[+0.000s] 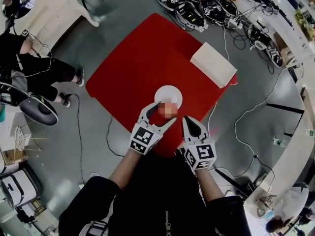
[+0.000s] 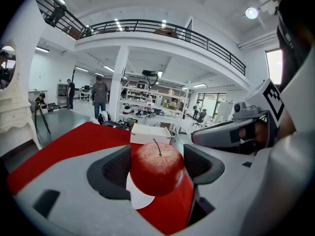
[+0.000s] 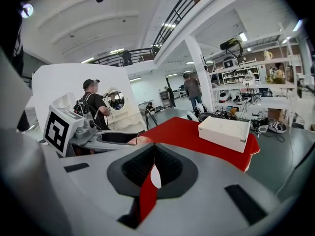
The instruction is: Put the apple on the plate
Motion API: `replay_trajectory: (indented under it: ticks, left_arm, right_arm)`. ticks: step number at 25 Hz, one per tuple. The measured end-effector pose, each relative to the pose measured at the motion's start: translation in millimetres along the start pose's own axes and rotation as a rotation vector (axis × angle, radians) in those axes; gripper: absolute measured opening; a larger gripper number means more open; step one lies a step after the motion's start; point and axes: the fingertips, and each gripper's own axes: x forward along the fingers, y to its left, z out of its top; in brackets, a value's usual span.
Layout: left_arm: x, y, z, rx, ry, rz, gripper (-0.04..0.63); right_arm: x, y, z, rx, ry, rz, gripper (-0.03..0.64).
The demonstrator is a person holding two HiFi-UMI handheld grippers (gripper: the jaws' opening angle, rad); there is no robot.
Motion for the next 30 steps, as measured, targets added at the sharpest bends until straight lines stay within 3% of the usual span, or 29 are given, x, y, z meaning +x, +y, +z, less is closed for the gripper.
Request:
replay_trajectory:
  ticks: [9,17,25,30]
  left_arm:
    - [15,13,-7,0.009,-0.020,-0.010,0.337]
    - [26,29,-23,-0.033,-0.009,-0.011,0.337]
    - [48,47,-55,0.012,0.023,-0.003,0.337]
    - [70,56,-79,0.078,0.056,-0.001,0.337]
  right_arm:
    - [4,-2,-12,0.013,0.032,-0.019,0.011]
    - [6,-3,-20,0.019,0.054,-0.041,0.011]
    - [9,-8,-35,0.039,0.083,-0.067,0.011]
    - [8,-8,-49,0.065,0.113,-0.085,0.011]
